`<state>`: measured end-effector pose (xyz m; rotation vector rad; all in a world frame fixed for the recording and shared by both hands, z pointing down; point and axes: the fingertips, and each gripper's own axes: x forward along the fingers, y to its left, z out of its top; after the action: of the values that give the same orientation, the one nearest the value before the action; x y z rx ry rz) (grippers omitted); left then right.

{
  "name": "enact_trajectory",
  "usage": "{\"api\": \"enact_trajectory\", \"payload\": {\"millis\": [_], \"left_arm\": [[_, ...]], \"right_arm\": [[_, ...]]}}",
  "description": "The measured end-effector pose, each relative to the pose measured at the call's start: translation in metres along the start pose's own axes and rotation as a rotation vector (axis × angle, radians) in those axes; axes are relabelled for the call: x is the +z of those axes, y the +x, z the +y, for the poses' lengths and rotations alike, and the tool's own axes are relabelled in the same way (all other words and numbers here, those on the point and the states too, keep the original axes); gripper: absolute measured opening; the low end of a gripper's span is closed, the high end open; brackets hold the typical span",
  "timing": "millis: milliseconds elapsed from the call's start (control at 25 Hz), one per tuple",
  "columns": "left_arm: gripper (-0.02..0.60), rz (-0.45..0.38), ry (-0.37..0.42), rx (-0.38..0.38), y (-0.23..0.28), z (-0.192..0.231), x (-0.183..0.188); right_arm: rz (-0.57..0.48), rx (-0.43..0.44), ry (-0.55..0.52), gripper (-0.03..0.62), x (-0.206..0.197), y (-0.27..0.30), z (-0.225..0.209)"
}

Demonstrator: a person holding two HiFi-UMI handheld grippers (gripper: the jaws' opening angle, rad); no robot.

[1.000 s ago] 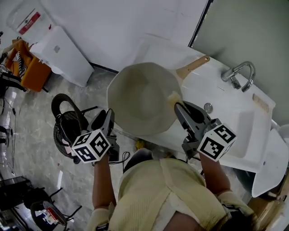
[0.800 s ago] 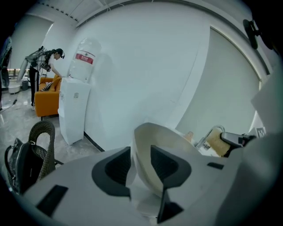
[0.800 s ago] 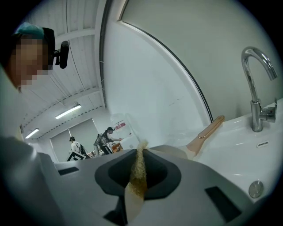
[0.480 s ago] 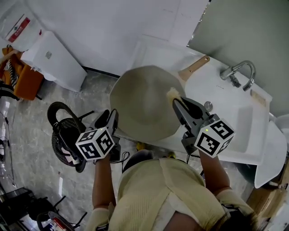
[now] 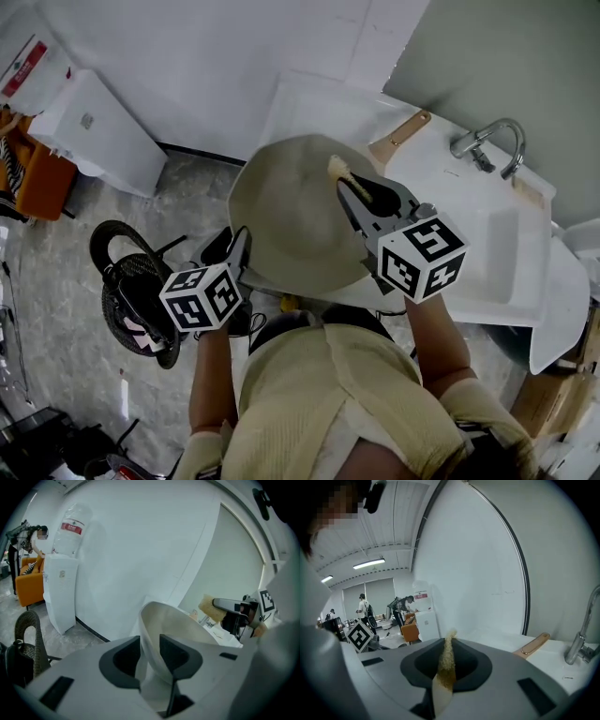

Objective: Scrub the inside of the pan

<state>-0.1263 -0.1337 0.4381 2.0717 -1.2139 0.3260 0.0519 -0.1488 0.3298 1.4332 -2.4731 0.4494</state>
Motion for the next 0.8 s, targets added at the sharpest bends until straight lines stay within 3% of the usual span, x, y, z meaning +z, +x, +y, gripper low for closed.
{"api": "enact_trajectory", "payload": {"millis": [280,800], "left_arm": [[0.157,-0.014,-0.019,0.037,0.001,-0.001,0.003],[0.149,0.013,0.011,0.053,0.002,-0.002,0.002]], "right_arm": [[0.043,0.009,0.030,0.055,0.004,0.025,-0.009],[0.180,-0.029,0.102,0.055,-0.034,0.081,-0.025]]}}
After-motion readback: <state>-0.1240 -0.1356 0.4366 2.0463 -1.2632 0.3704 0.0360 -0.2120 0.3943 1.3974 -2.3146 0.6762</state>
